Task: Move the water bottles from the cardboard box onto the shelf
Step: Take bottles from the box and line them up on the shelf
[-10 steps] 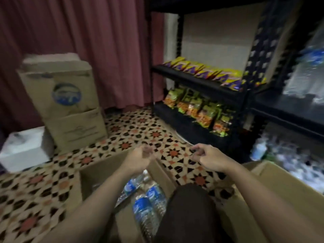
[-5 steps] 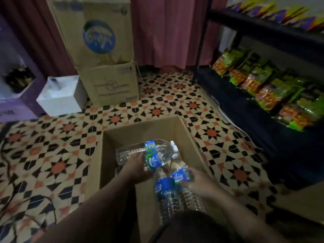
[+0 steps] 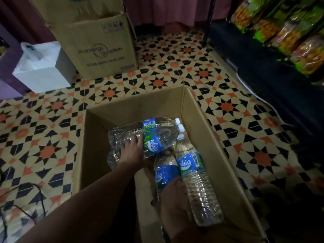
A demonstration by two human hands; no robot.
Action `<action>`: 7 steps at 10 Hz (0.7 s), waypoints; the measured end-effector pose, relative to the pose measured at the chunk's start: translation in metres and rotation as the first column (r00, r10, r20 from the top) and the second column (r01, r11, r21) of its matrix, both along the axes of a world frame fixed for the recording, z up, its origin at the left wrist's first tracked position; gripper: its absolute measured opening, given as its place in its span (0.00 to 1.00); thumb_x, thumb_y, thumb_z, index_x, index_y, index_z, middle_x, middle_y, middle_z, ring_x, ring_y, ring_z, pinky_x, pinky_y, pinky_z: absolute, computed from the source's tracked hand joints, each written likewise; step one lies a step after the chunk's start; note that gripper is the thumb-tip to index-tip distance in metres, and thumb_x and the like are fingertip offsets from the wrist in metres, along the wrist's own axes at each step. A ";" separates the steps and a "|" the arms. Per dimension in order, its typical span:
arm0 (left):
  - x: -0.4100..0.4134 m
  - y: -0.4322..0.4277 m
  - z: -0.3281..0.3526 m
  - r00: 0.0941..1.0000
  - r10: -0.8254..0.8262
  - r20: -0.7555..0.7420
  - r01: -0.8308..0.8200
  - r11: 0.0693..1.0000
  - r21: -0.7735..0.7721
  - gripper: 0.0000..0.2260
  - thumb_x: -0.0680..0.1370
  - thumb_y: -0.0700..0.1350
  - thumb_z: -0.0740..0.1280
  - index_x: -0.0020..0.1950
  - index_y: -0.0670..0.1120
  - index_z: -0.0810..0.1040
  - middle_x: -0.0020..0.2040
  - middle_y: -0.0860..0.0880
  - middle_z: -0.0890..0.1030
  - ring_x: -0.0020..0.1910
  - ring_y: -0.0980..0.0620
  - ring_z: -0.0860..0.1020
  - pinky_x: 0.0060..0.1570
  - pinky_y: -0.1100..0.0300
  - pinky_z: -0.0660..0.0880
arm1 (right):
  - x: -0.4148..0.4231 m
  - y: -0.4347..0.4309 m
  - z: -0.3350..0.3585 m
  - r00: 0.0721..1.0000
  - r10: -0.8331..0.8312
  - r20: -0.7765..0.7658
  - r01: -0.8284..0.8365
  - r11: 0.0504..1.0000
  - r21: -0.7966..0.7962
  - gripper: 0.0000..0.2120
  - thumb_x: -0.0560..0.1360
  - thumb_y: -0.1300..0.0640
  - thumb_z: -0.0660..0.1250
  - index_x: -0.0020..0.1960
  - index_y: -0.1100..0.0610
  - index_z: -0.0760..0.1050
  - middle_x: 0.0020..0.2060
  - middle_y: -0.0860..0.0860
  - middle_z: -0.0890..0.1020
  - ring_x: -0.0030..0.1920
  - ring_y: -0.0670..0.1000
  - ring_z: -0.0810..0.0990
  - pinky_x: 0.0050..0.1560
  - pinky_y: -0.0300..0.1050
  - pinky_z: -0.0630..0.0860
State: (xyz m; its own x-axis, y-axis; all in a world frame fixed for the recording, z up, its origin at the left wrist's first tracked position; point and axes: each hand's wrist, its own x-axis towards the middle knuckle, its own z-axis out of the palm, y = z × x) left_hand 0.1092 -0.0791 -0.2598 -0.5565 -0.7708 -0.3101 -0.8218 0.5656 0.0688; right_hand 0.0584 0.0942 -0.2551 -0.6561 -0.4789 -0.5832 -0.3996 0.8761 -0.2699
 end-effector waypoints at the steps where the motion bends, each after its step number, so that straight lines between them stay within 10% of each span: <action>1: -0.001 -0.009 0.003 0.998 -0.007 -0.060 0.005 1.000 -0.029 0.49 0.66 0.67 0.72 0.78 0.46 0.56 0.71 0.41 0.67 0.68 0.36 0.68 0.64 0.43 0.69 | 0.004 -0.004 -0.020 0.999 -0.026 -0.023 0.025 1.000 -0.013 0.35 0.73 0.47 0.65 0.71 0.67 0.59 0.66 0.63 0.70 0.65 0.62 0.72 0.66 0.55 0.70; 2: 0.002 -0.003 0.012 0.988 0.111 -0.105 -0.098 0.988 0.122 0.39 0.65 0.64 0.74 0.67 0.44 0.68 0.63 0.42 0.74 0.63 0.37 0.74 0.58 0.48 0.74 | 0.001 -0.006 -0.026 0.997 -0.080 -0.002 0.080 0.996 -0.037 0.34 0.74 0.49 0.66 0.72 0.66 0.58 0.67 0.63 0.71 0.66 0.62 0.73 0.66 0.54 0.71; 4: 0.045 0.029 -0.005 0.908 0.397 -0.131 -0.328 0.871 0.365 0.43 0.57 0.60 0.81 0.65 0.43 0.71 0.61 0.42 0.77 0.62 0.42 0.76 0.57 0.54 0.74 | -0.002 -0.012 -0.030 0.967 -0.209 0.143 0.203 0.978 0.056 0.64 0.55 0.40 0.79 0.76 0.63 0.46 0.72 0.62 0.64 0.72 0.61 0.66 0.69 0.51 0.69; 7: 0.100 0.076 -0.058 0.750 0.649 -0.127 -0.432 0.626 0.649 0.35 0.51 0.62 0.83 0.53 0.48 0.83 0.46 0.53 0.87 0.44 0.59 0.85 0.45 0.60 0.82 | 0.003 -0.018 -0.038 0.943 -0.319 0.099 0.318 0.948 0.022 0.63 0.49 0.36 0.80 0.72 0.61 0.56 0.68 0.60 0.71 0.67 0.59 0.73 0.64 0.51 0.74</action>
State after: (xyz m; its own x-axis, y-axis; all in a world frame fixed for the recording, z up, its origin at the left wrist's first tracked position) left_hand 0.2089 -0.0029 -0.3175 -0.2397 -0.7099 -0.6623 -0.8266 -0.2085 0.5227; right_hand 0.0617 0.0757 -0.2935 -0.7121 -0.2511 -0.6556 -0.0707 0.9547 -0.2889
